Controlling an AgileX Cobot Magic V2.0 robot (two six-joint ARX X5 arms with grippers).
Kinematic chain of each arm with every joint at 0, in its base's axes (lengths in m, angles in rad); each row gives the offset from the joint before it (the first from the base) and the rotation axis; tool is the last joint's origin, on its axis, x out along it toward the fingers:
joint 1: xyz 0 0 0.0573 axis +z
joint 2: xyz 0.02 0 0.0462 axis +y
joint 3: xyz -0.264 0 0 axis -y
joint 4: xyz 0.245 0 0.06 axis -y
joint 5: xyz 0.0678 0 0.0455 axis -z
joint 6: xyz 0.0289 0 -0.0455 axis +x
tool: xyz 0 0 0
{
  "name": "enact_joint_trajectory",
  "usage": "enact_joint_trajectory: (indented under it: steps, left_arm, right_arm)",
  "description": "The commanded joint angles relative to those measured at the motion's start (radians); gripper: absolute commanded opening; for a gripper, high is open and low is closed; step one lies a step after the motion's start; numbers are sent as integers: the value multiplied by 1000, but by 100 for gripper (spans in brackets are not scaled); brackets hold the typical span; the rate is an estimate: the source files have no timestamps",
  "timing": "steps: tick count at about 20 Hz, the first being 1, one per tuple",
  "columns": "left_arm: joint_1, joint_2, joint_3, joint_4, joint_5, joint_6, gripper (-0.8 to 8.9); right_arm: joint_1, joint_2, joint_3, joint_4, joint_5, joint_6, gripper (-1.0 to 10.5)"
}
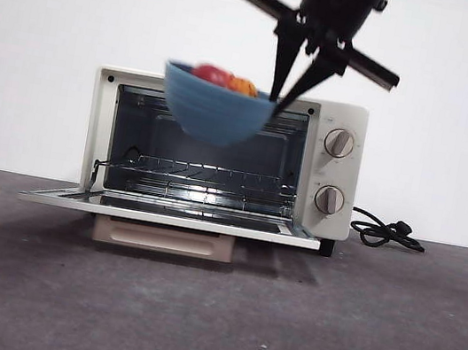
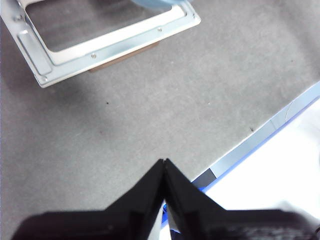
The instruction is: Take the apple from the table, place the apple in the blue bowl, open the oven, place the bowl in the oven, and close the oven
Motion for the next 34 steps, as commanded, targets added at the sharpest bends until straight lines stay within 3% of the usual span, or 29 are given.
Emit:
enact_joint_trajectory:
  steps: [1, 6, 10, 16, 20, 27, 29, 31, 34]
  left_arm:
    - [-2, -21, -3, 0, 2, 14, -5]
    - [-2, -60, -3, -33, 1, 14, -5]
    - [-2, -88, -3, -44, 1, 14, -5]
    - [-2, -96, -3, -45, 2, 14, -5]
    - [-2, -96, -3, -50, 2, 14, -5]
    - [-2, -96, -3, -51, 1, 14, -5]
    - [-2, -96, -3, -50, 1, 14, -5]
    - [-2, -96, -3, -48, 1, 14, -5]
    - [-2, -96, -3, -45, 1, 14, -5]
  right_arm:
    - [-14, 86, 118, -29, -10, 83, -12]
    - [-47, 214, 286, -122, -36, 219, -12]
    - [-85, 226, 289, -172, -13, 352, -12]
    - [-123, 233, 289, -163, 5, 464, -12]
    - [-123, 260, 289, -98, 4, 495, -12]
    - [-122, 299, 289, -92, 13, 486, -12]
    - [-123, 299, 289, -91, 13, 465, 52]
    - [-123, 299, 289, -93, 17, 464, 223]
    - [-122, 298, 289, -67, 16, 457, 225]
